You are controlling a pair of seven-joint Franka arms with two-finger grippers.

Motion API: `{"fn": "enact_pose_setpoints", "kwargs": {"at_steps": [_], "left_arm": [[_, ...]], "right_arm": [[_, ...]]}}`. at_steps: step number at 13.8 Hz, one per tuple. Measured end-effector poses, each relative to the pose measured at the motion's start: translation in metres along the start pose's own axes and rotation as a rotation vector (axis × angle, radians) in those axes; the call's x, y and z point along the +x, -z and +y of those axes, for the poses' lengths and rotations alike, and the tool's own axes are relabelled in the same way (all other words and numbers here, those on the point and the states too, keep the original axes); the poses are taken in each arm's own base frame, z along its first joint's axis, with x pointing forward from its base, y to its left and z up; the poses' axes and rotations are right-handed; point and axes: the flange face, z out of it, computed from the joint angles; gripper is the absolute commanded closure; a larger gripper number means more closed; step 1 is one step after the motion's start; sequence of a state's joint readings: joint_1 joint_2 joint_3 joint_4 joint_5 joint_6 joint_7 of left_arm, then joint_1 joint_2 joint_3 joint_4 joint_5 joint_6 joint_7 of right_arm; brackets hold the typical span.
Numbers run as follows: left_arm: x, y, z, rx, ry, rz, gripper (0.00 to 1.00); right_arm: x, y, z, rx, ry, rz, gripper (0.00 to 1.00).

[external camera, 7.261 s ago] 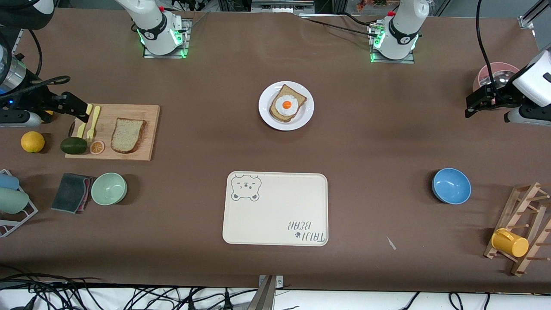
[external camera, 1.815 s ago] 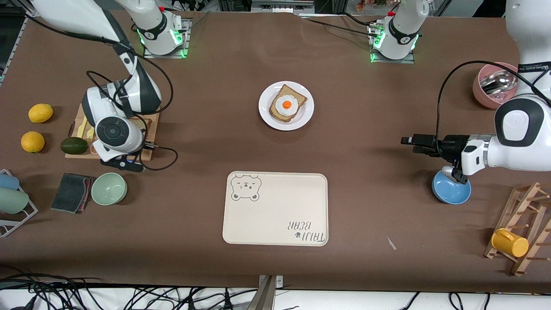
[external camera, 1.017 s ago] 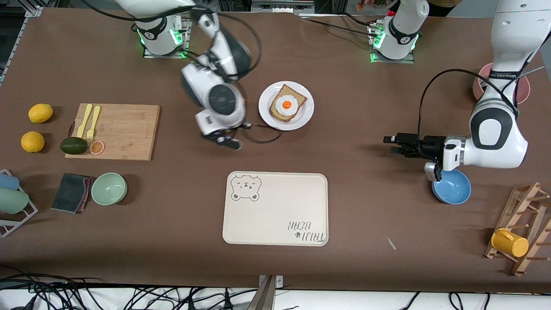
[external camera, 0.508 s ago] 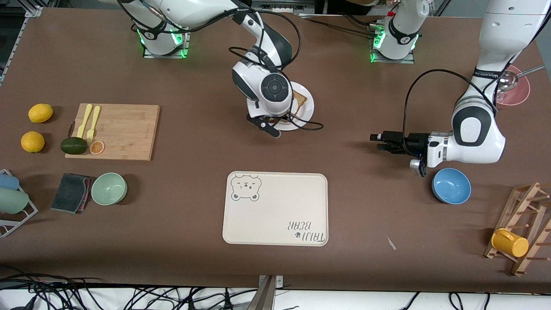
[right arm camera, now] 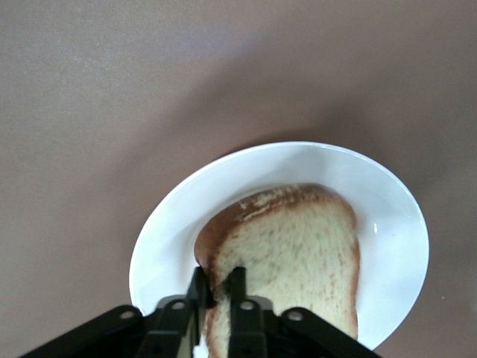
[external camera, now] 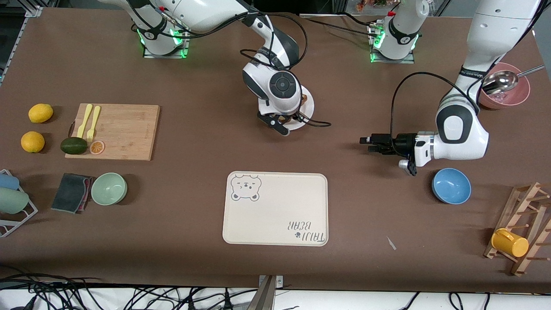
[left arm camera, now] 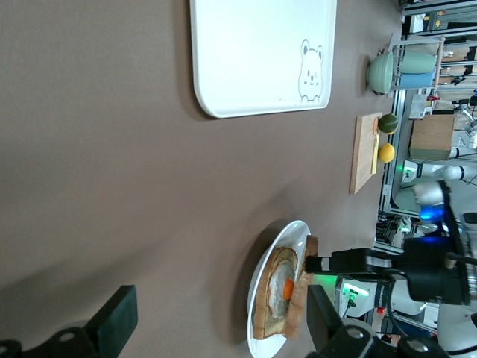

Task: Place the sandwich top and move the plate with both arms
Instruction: 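Carry the bread with the right gripper onto the egg toast, then release the bread on the toast while the left gripper grips the plate rim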

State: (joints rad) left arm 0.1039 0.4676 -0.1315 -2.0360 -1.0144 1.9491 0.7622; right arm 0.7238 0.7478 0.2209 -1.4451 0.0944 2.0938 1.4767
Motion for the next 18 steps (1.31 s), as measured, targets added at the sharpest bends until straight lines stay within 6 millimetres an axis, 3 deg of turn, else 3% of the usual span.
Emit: {"fn": "enact_pose_setpoints", "kwargs": {"at_steps": [6, 10, 12, 14, 18], "left_arm": [[-0.023, -0.042, -0.003, -0.058, 0.033, -0.014, 0.01], [-0.044, -0.078, -0.003, -0.114, -0.006, 0.010, 0.03], [-0.047, -0.094, 0.004, -0.129, 0.002, 0.013, 0.05], [-0.050, -0.113, 0.009, -0.128, 0.010, 0.017, 0.06], [-0.063, -0.163, 0.016, -0.081, -0.046, -0.004, 0.05]], "right_arm": [[0.007, 0.010, -0.003, 0.016, -0.006, 0.012, 0.00], [0.034, 0.052, 0.007, -0.035, 0.061, 0.109, 0.00], [0.058, 0.083, 0.022, -0.095, 0.142, 0.122, 0.00], [0.092, 0.126, 0.042, -0.117, 0.243, 0.121, 0.00], [0.187, 0.212, 0.096, -0.101, 0.437, 0.128, 0.00]]}}
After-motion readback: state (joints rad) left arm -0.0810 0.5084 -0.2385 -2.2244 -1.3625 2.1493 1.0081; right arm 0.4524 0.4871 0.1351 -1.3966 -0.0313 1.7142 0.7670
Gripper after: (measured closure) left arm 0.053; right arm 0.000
